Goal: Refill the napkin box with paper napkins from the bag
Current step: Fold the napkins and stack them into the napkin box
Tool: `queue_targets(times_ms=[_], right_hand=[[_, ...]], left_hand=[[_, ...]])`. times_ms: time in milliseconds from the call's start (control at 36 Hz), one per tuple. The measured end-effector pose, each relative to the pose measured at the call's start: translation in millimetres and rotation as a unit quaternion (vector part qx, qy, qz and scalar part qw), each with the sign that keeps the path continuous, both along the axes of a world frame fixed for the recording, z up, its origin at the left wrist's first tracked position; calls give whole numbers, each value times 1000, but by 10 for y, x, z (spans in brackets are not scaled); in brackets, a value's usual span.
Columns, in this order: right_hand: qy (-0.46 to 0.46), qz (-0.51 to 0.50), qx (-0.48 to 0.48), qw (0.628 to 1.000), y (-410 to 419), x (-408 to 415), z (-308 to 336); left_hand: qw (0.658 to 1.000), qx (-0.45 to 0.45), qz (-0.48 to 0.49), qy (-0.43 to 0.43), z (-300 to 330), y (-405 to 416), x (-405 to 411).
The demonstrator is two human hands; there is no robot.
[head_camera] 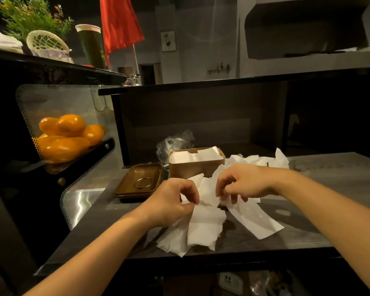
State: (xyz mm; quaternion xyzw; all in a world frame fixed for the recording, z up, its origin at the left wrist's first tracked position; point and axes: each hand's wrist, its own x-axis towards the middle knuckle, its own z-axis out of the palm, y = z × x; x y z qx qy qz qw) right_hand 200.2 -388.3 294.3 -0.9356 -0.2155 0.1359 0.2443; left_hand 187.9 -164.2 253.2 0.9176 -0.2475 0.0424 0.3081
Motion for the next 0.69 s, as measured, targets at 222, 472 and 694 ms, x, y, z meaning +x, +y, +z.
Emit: queue_targets(times_ms=[222,472,694], right_hand=[[36,10,-69,997,159,-52,-78],[-8,22,-19,1000,136,-53,-101],[-92,7,228,969,62,-119,276]], left_hand=[[1000,-2,-22,-21,-18,-22,-31],[999,-23,-19,-29,-63,-3,-39],[944,-320,-28,77,248,-58,-77]])
